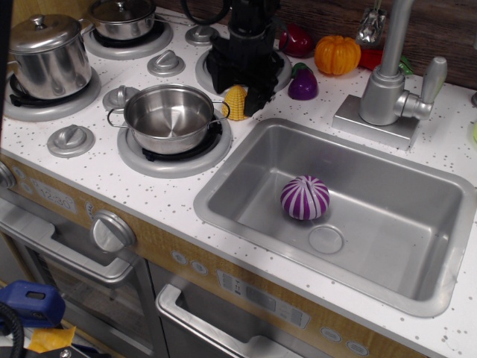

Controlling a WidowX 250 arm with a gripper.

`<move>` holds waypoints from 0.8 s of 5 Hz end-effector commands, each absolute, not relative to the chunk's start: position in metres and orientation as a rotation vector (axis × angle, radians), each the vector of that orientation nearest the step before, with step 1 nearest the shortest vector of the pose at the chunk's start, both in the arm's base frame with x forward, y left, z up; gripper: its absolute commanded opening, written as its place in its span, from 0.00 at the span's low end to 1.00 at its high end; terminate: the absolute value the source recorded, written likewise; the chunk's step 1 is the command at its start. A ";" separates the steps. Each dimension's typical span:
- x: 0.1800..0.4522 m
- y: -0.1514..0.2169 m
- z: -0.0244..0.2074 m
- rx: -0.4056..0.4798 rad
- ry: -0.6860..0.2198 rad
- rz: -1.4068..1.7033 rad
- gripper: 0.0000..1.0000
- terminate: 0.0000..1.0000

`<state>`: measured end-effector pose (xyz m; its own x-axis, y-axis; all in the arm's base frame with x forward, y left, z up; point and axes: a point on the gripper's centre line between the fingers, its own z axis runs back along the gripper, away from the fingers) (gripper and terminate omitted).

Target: Put corn in pan which is on stove

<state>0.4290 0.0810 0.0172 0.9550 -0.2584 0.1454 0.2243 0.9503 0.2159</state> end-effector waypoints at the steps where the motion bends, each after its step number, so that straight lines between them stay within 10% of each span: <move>1: 0.440 0.086 0.037 0.204 -0.245 -0.237 0.00 0.00; 4: 0.415 0.099 0.098 0.403 -0.242 -0.226 0.00 0.00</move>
<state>0.4035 0.1035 0.0744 0.9619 -0.2551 0.0980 0.1941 0.8902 0.4122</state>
